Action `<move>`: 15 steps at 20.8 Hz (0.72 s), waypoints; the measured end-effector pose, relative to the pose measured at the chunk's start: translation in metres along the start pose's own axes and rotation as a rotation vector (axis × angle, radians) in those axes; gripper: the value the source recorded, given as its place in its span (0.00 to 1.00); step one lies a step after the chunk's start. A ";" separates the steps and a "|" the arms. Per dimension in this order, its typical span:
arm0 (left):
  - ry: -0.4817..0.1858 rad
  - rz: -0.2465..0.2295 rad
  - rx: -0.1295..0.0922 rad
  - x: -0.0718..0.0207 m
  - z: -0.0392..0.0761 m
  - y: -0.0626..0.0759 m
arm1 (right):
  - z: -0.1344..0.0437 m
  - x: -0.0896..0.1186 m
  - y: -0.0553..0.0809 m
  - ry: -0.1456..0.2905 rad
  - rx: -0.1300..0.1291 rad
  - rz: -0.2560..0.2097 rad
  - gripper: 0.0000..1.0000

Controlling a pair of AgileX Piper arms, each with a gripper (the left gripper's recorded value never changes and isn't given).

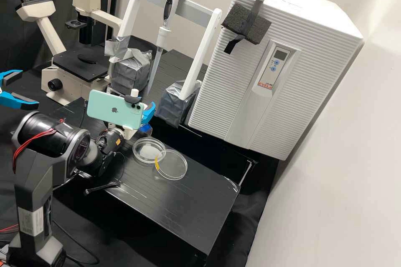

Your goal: Close the bottle

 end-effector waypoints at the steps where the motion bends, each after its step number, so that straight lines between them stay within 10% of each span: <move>1: 0.002 0.001 -0.001 0.0000 0.000 0.000 | 0.001 0.001 0.000 -0.006 0.000 -0.006 0.00; 15: -0.007 -0.001 0.000 0.0005 0.001 0.000 | 0.005 0.005 -0.004 -0.021 0.002 -0.014 0.00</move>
